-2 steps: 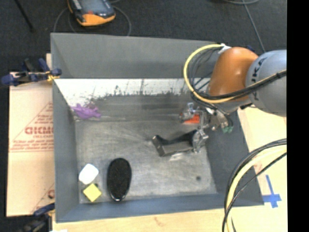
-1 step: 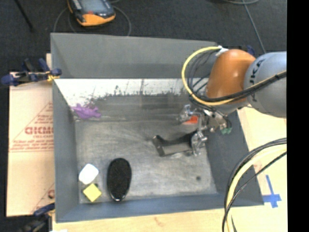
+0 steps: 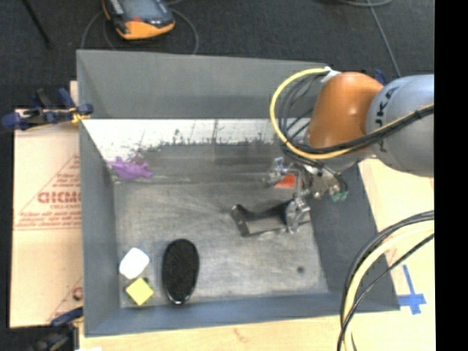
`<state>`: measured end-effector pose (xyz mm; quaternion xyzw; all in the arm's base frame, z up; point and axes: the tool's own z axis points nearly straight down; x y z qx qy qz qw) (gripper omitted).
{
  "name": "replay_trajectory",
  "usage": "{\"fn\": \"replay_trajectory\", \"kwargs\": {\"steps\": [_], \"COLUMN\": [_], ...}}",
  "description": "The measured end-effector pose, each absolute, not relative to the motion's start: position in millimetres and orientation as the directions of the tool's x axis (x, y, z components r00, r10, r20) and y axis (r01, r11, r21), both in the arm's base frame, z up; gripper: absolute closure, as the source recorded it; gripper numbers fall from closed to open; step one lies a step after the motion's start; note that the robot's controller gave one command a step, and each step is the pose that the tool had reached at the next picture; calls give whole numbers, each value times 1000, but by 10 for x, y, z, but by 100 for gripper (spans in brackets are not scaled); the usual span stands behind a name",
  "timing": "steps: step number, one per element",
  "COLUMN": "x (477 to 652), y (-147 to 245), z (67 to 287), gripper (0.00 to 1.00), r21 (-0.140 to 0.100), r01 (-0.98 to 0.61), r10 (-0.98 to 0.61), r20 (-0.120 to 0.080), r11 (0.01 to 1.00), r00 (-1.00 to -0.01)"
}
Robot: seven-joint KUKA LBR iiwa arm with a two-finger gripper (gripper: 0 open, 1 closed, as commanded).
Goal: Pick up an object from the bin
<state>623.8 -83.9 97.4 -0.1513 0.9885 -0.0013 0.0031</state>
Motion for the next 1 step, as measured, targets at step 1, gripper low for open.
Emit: {"fn": "replay_trajectory", "kwargs": {"steps": [1], "x": [6129], "y": [-791], "z": [787], "gripper": [0], "r21": [-3], "r01": [-335], "r10": [-335], "r20": [2], "r11": [942], "r00": [-942]}}
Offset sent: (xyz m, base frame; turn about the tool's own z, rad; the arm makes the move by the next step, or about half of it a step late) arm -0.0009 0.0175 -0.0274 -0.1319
